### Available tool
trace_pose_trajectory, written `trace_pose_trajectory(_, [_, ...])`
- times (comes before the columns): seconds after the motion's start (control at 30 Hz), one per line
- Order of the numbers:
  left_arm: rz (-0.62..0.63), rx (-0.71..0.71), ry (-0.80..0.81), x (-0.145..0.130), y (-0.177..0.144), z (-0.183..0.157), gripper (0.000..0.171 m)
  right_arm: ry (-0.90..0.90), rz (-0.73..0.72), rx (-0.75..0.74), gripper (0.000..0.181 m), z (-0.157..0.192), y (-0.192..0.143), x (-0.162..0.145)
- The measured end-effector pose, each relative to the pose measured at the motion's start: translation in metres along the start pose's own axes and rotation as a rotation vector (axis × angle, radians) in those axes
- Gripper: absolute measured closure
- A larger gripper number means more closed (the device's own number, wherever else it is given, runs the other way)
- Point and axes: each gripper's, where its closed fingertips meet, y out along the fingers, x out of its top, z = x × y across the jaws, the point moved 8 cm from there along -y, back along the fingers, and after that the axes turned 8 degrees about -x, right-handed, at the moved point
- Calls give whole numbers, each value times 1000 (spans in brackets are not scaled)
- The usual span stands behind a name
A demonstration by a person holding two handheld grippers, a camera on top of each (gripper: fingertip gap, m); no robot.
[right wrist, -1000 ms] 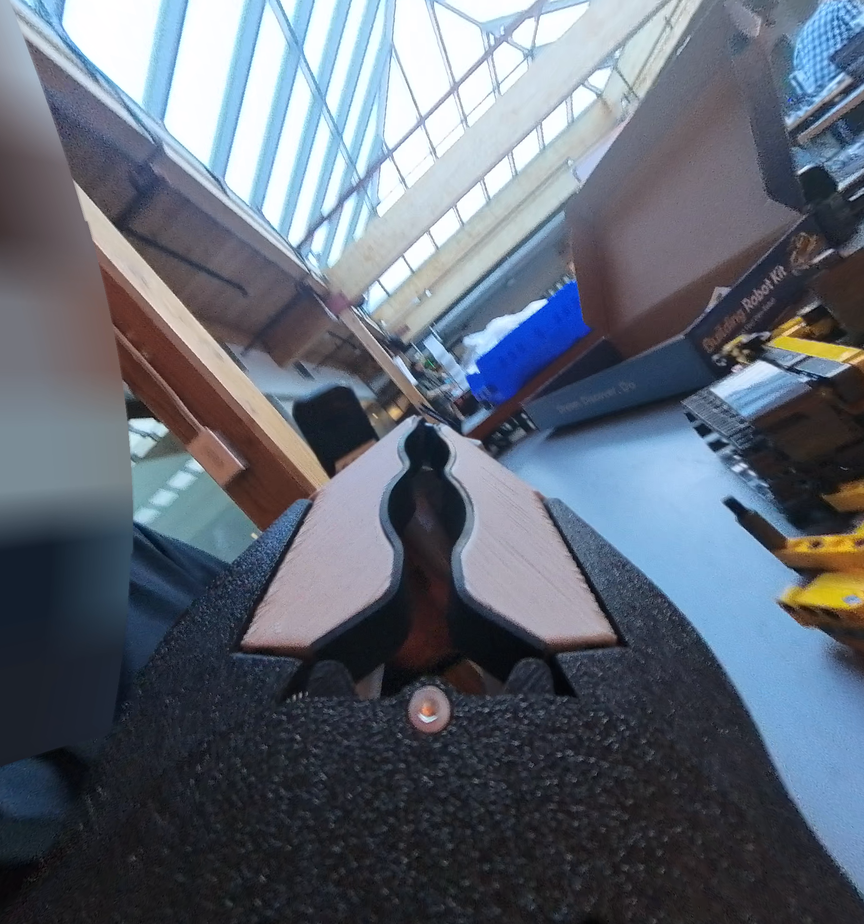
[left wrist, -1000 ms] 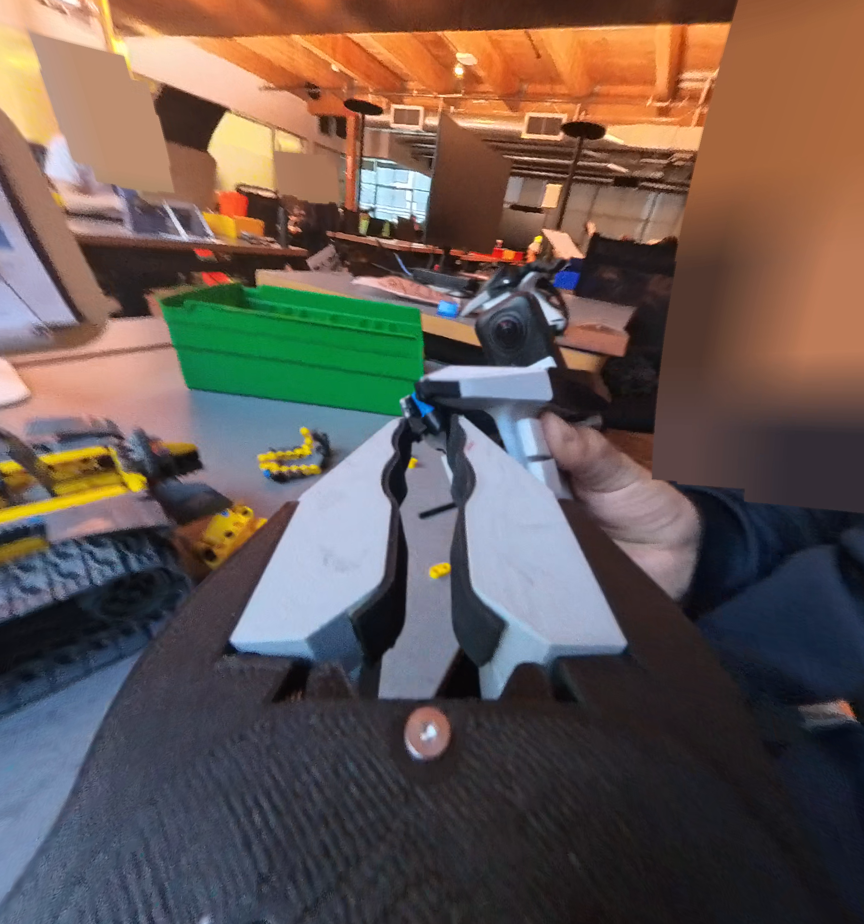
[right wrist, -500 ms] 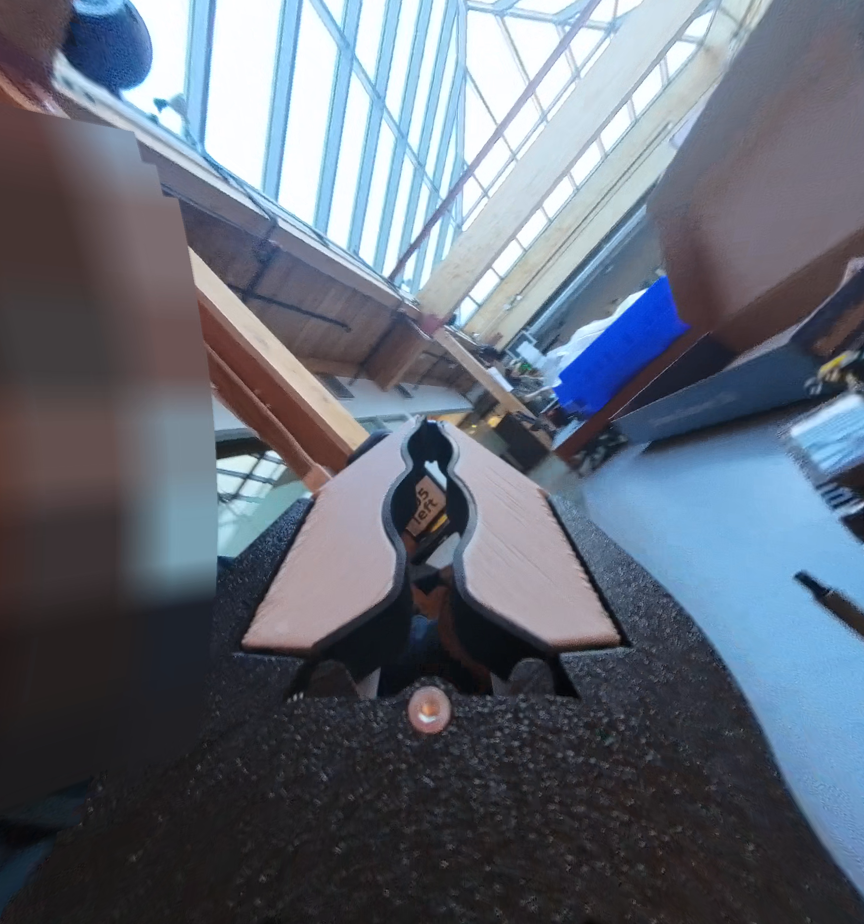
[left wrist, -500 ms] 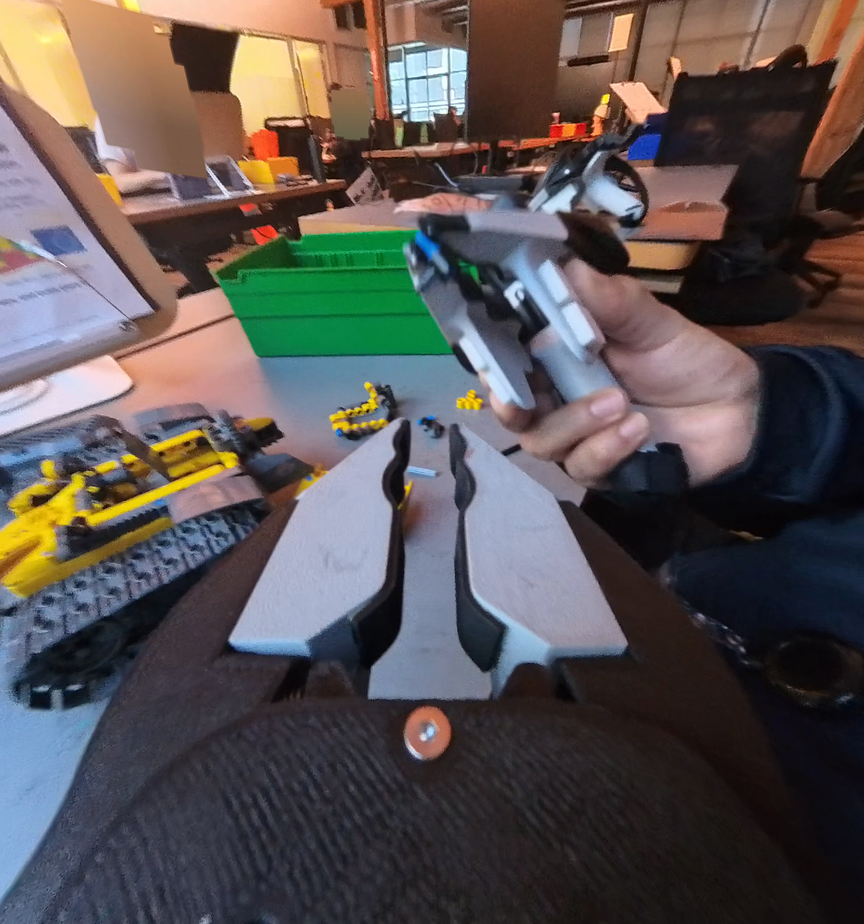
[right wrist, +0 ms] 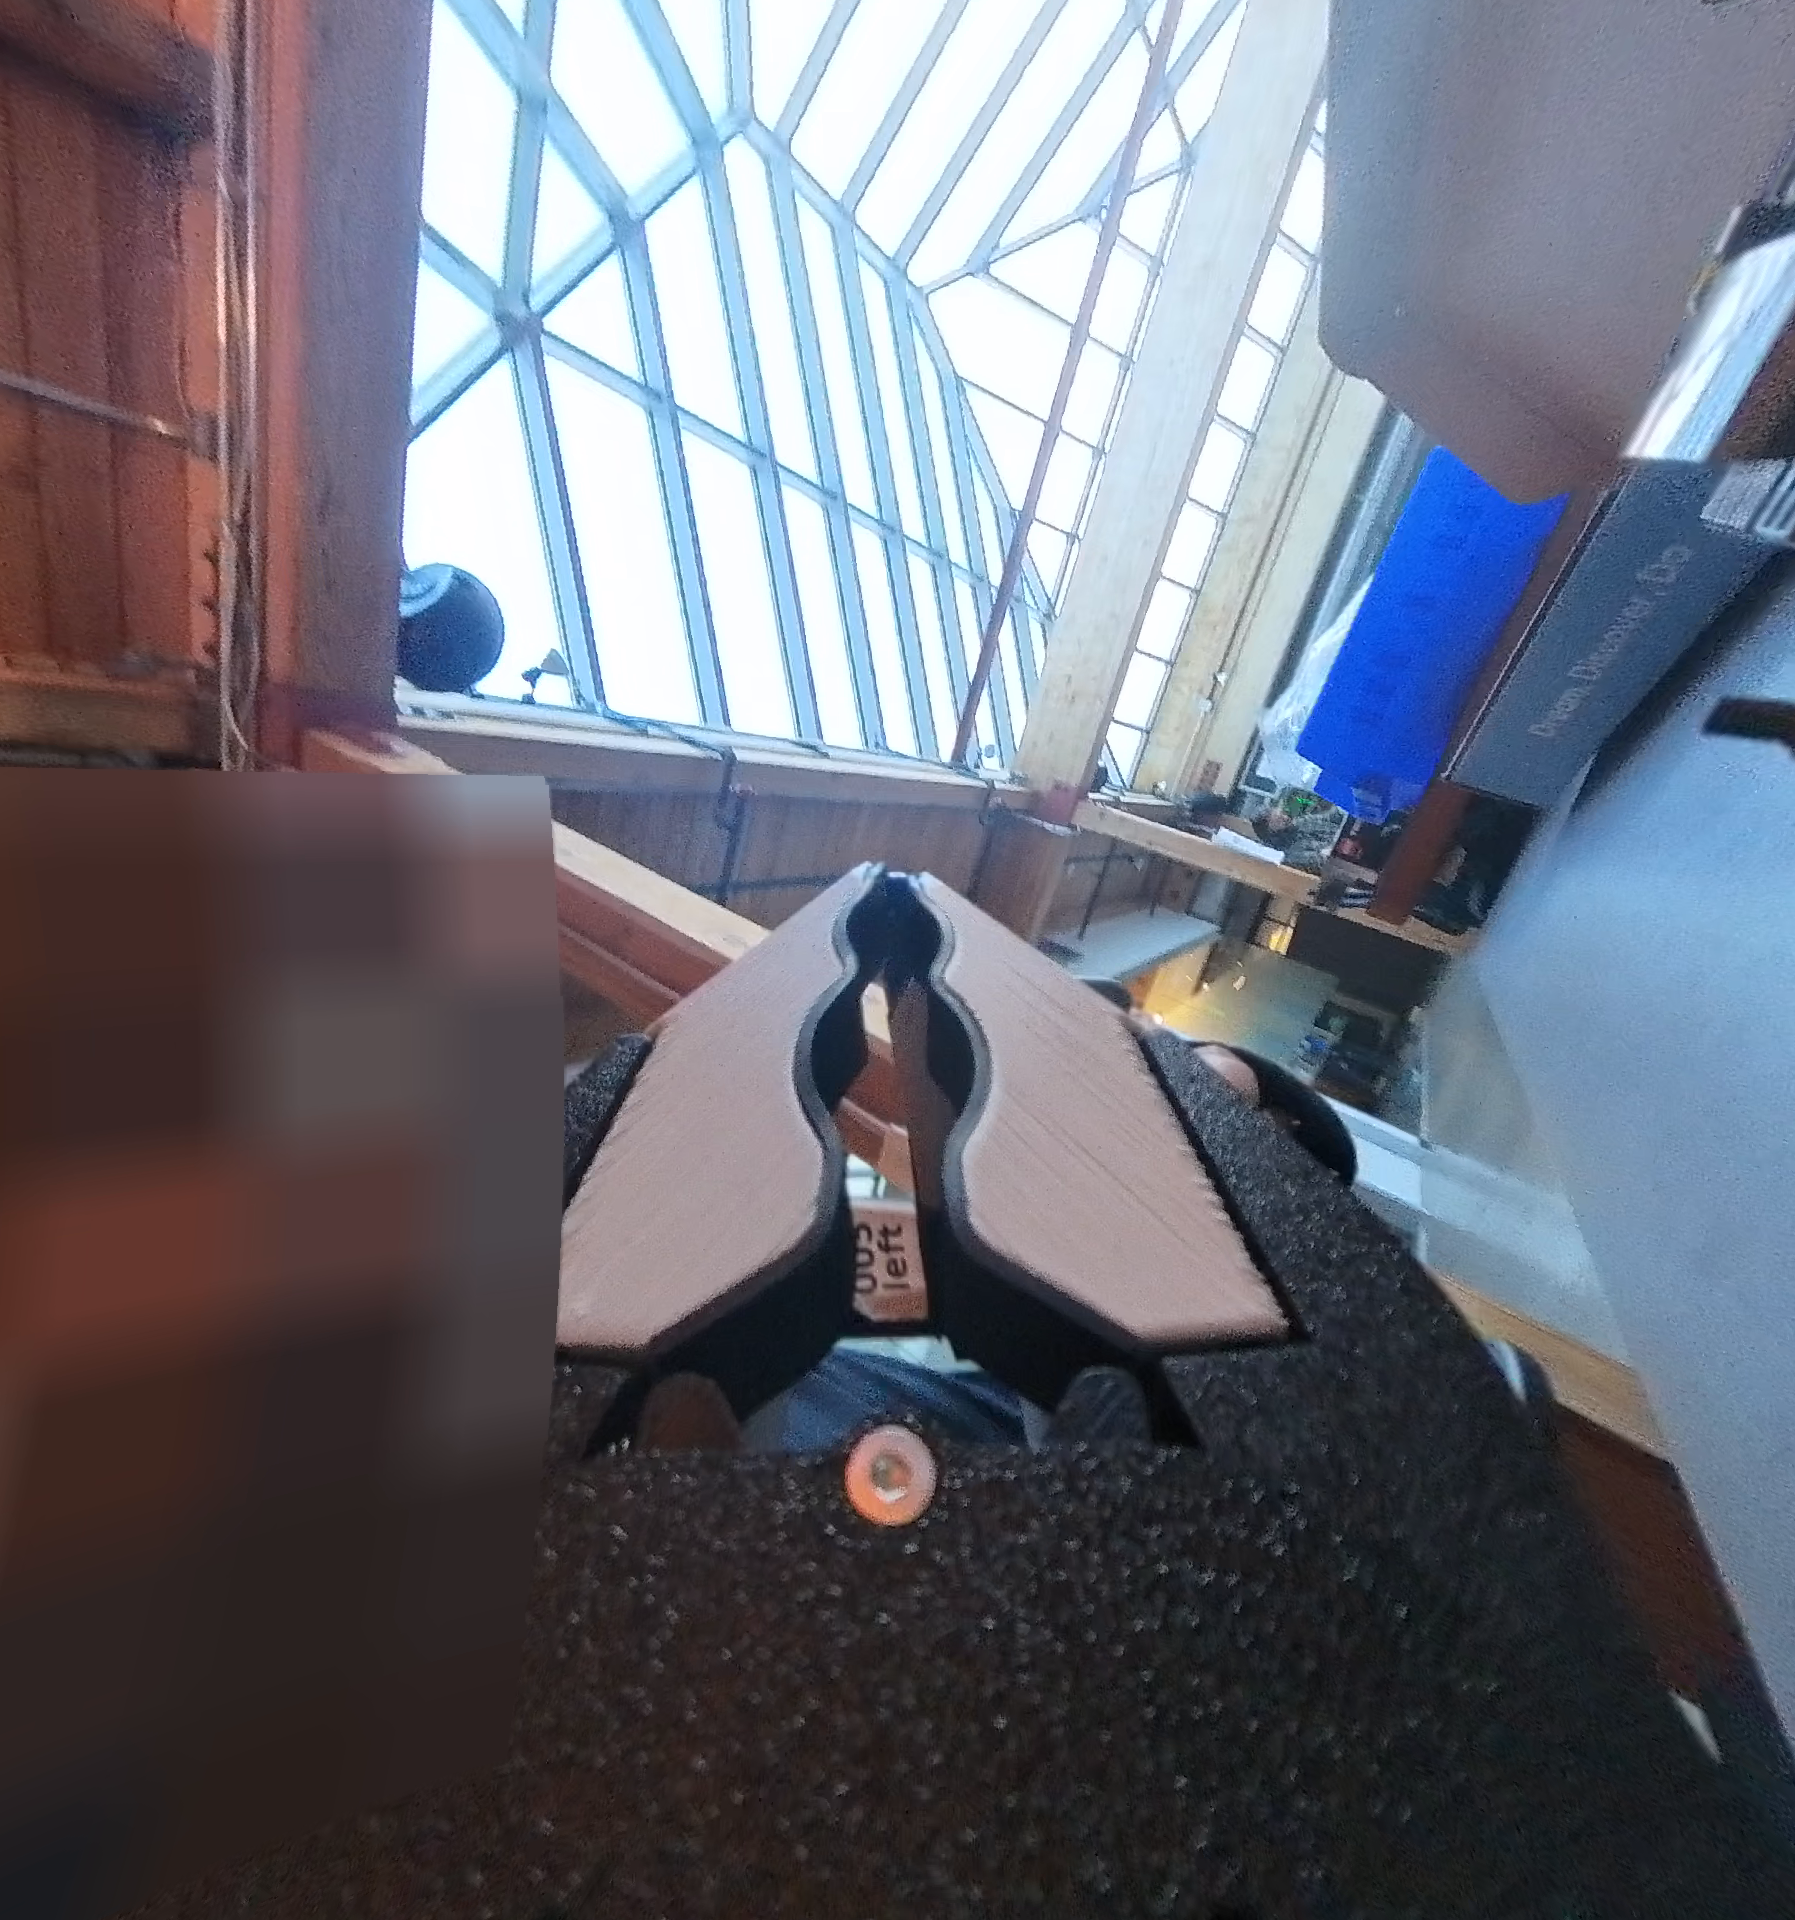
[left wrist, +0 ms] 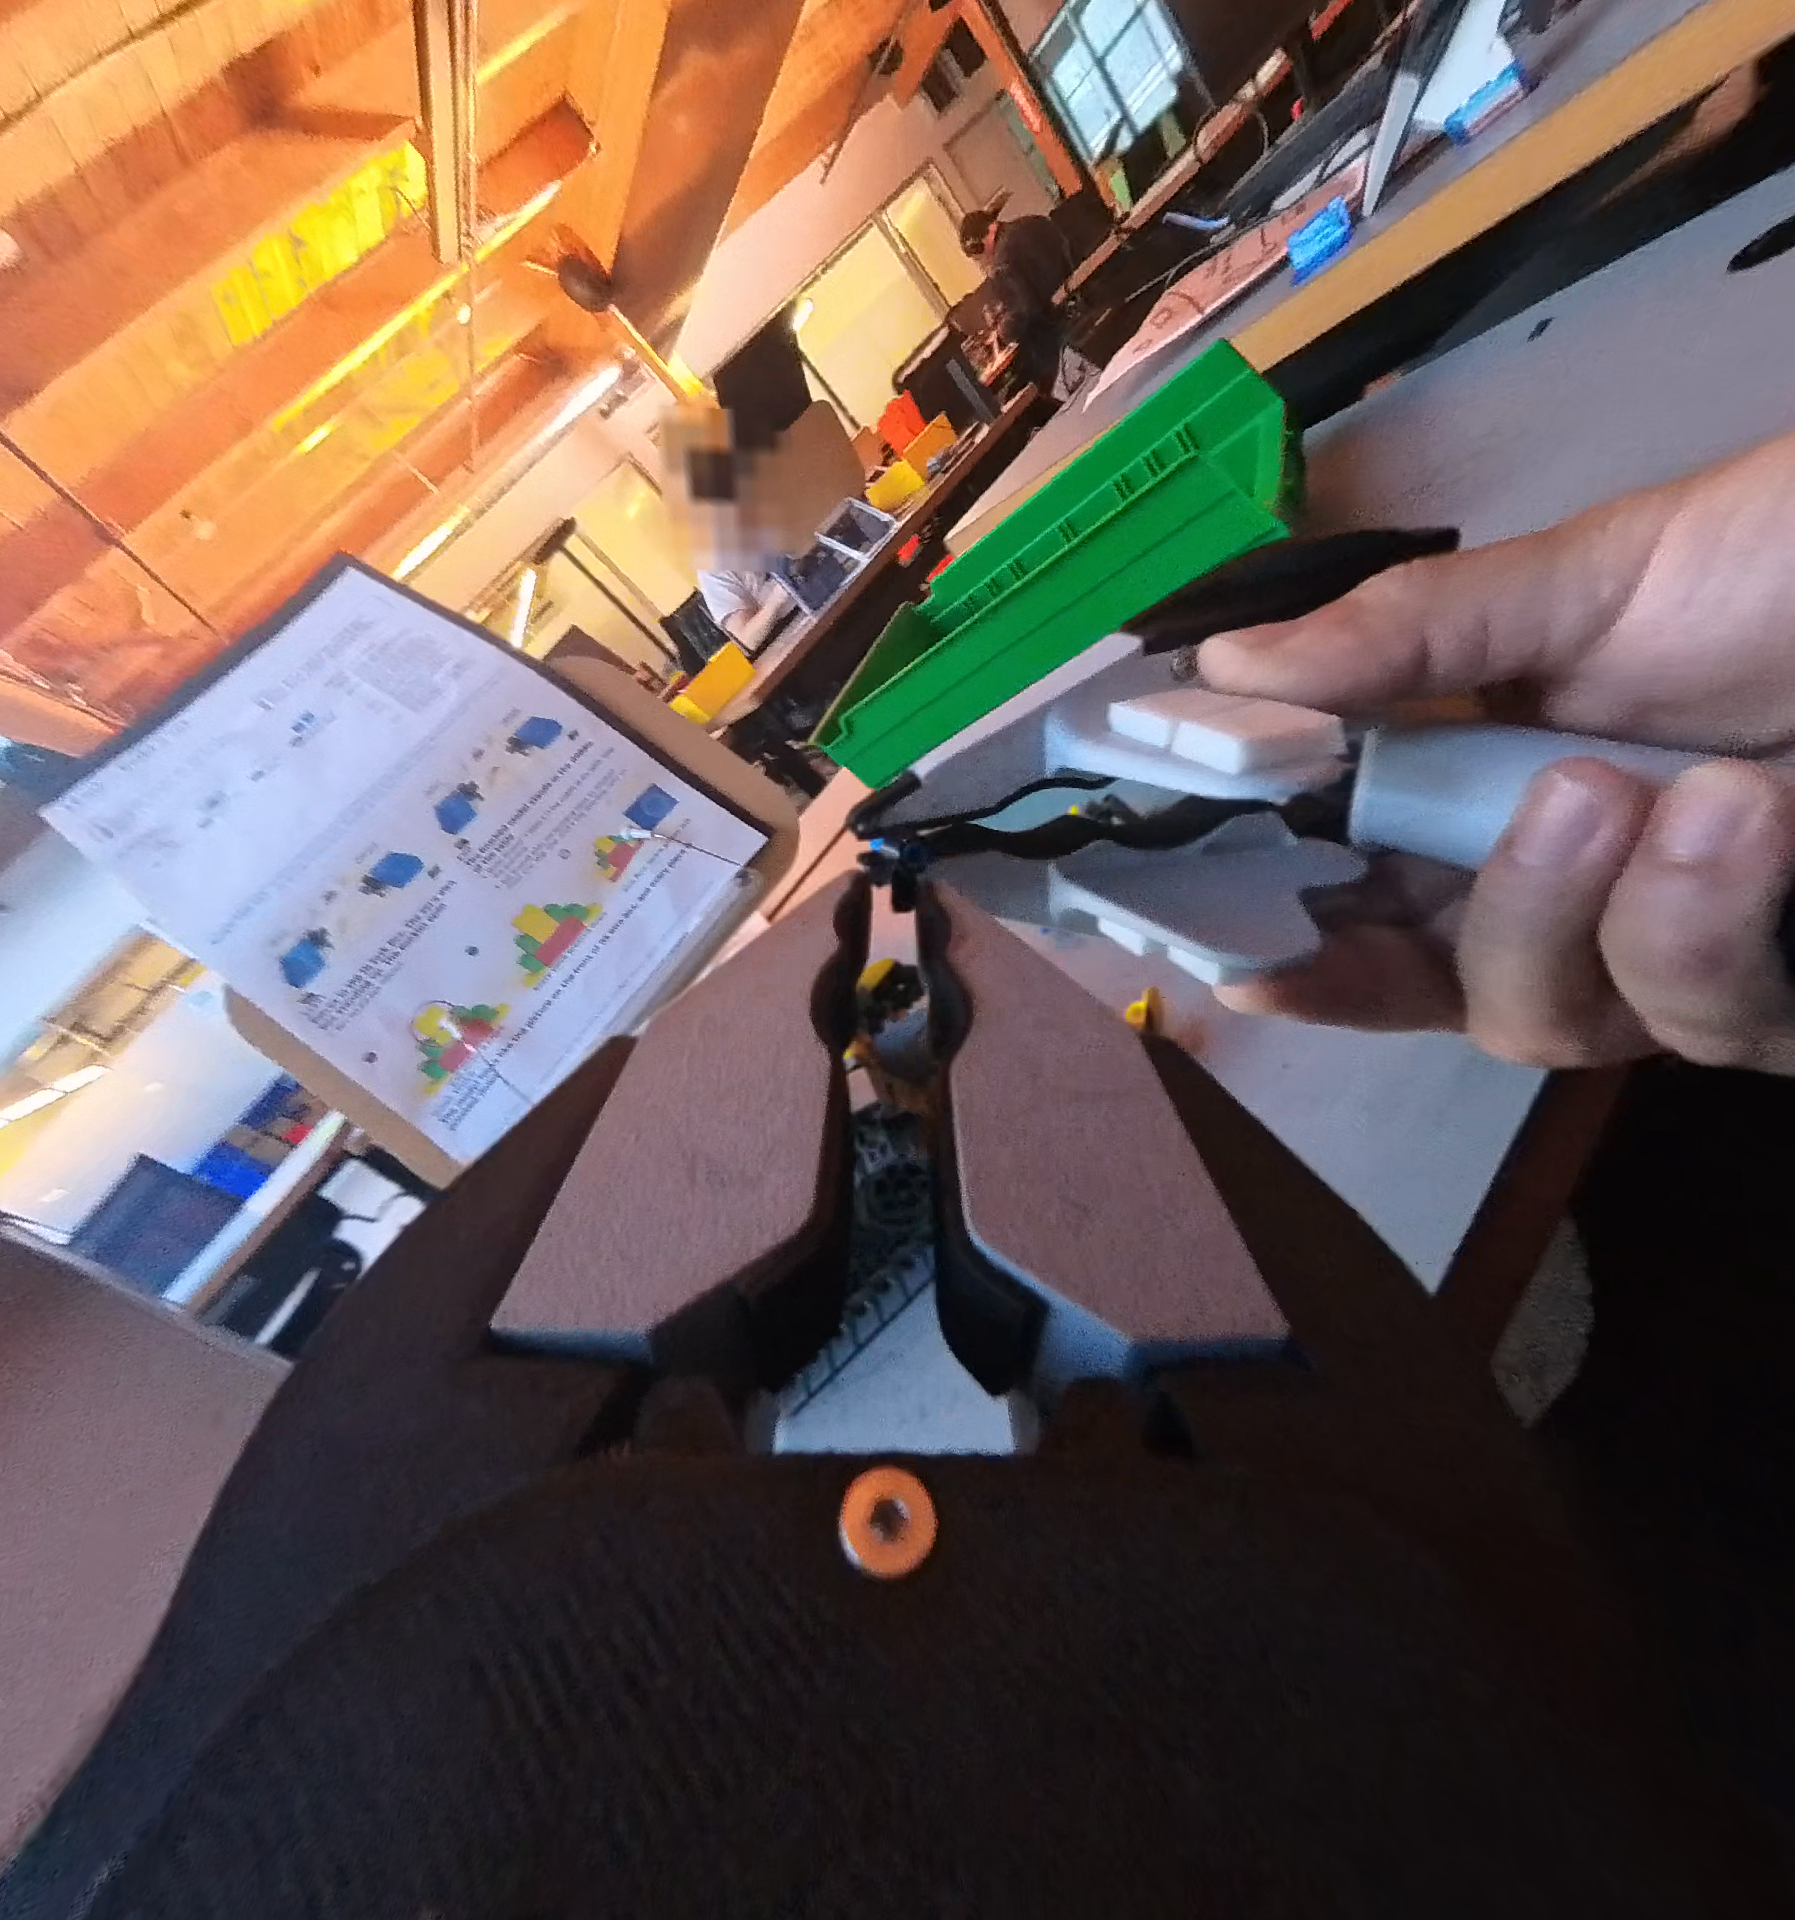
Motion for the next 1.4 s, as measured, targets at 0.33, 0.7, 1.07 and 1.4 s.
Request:
trace_pose_trajectory(0.33, [109,58,224,-8,10,-6,170,35,-129,-65,181,-3,-1,-3])
trace_pose_trajectory(0.7, [109,4,108,-13,14,4,171,-117,-80,-146,181,5,7,-3])
trace_pose_trajectory(1.07, [107,-38,88,-15,12,3,171,-205,-87,-192,181,6,5,-2])
trace_pose_trajectory(1.4, [202,3,291,-18,14,-2,171,-229,-82,-236,181,0,3,4])
